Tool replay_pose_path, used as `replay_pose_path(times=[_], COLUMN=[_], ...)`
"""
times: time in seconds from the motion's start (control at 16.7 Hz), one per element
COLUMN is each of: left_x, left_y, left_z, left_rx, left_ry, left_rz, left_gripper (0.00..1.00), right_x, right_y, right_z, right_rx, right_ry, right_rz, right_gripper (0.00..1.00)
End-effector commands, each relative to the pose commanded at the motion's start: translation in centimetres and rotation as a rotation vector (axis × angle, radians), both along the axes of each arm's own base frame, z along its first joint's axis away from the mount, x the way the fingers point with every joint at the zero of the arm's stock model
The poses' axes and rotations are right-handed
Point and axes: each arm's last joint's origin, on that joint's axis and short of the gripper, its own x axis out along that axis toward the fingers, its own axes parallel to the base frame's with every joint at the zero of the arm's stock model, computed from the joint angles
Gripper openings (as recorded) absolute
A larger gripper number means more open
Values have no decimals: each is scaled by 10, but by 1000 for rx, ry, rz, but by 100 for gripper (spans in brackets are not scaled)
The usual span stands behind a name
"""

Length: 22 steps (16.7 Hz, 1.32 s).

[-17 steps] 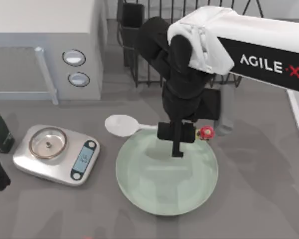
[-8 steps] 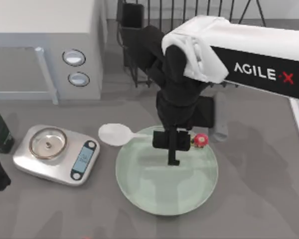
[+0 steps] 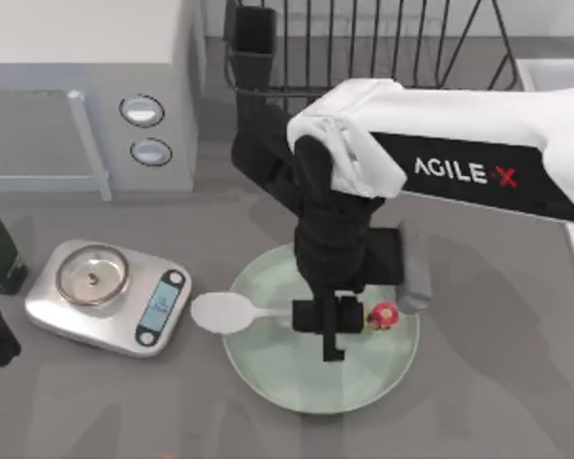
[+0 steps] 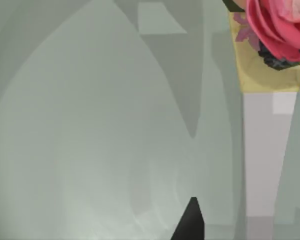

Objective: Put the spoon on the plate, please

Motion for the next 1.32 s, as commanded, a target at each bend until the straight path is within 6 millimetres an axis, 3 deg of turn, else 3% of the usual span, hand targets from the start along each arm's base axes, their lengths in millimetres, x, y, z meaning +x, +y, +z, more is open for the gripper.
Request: replay_pose_path(times=[0.18,0.96,1.32], left_x=[0,0,0], left_y=[0,0,0], left_z=[0,0,0], left_rx=[0,0,0], left_ry=[0,0,0], left_rz=[0,0,0], left_gripper=[100,100,100], right_x=[0,0,0], right_y=[0,0,0], right_z=[0,0,0], right_rx=[0,0,0], right_ry=[0,0,0], right_rz=[0,0,0], right_gripper=[0,98,100])
